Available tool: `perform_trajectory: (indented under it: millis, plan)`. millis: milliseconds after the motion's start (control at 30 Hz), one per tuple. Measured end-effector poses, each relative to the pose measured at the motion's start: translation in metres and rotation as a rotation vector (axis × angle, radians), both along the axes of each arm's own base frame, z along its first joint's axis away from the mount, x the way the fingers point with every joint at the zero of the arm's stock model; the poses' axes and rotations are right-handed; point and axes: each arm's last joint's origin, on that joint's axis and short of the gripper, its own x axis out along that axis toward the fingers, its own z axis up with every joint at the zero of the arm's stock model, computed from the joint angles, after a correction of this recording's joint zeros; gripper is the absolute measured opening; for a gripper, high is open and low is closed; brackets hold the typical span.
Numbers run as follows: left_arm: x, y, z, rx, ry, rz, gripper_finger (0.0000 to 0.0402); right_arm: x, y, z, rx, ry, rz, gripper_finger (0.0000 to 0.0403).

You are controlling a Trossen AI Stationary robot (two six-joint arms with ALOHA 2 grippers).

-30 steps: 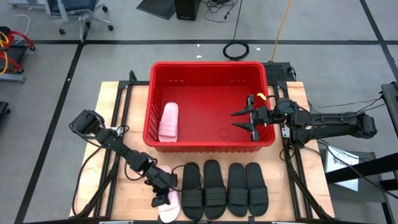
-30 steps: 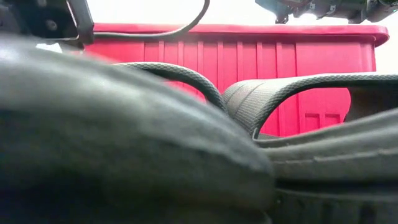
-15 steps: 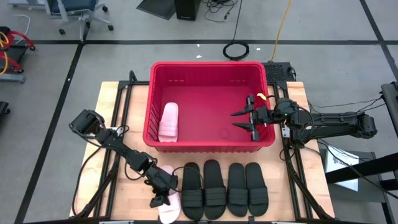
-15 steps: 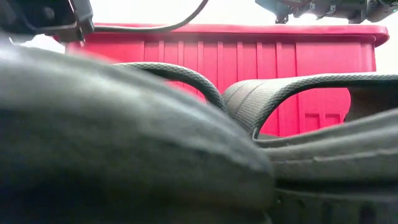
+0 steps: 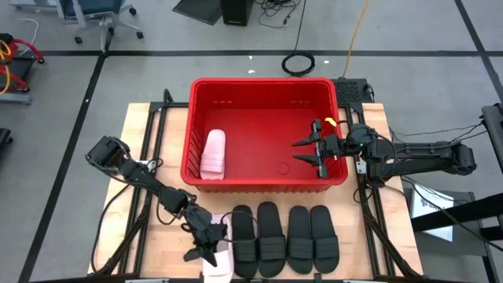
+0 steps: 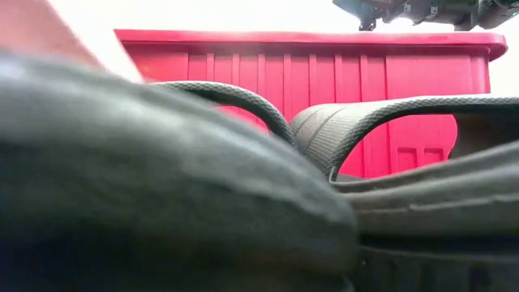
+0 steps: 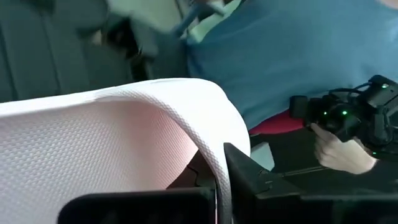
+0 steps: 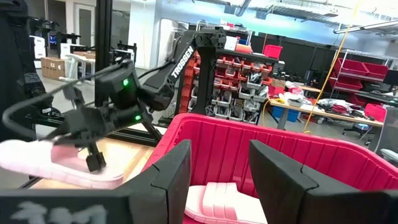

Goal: Pick and place slides into bin
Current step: Put the pink slide into the red bin

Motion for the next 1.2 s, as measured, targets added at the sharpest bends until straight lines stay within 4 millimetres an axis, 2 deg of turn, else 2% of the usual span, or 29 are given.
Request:
perform_trajectory:
  millis: [233, 433, 567, 700, 900, 1000, 1200]
  plan:
    - [-0.008, 0.018, 0.049, 0.013, -0.313, 0.005, 0.0016, 0.0, 0.0, 0.0, 0.0, 0.0, 0.0, 0.015]
    - [-0.022, 0.043, 0.095, 0.079, -0.676, 0.029, 0.0004, 0.0, 0.0, 0.0, -0.001, 0.0, 0.0, 0.015]
    - [-0.034, 0.063, 0.117, 0.163, -0.839, 0.085, 0.0017, 0.0, 0.0, 0.0, -0.001, 0.0, 0.0, 0.015]
    - [-0.044, 0.084, 0.127, 0.297, -0.893, 0.151, 0.0021, 0.0, 0.0, 0.0, -0.001, 0.0, 0.0, 0.015]
    - [-0.058, 0.119, 0.142, 0.437, -0.899, 0.269, 0.0004, 0.0, 0.0, 0.0, -0.001, 0.0, 0.0, 0.015]
    - [-0.066, 0.133, 0.157, 0.482, -0.866, 0.305, 0.0012, 0.0, 0.0, 0.0, 0.0, 0.0, 0.0, 0.015]
    - [-0.077, 0.151, 0.194, 0.705, -0.76, 0.333, 0.0013, 0.0, 0.0, 0.0, 0.0, 0.001, 0.0, 0.015]
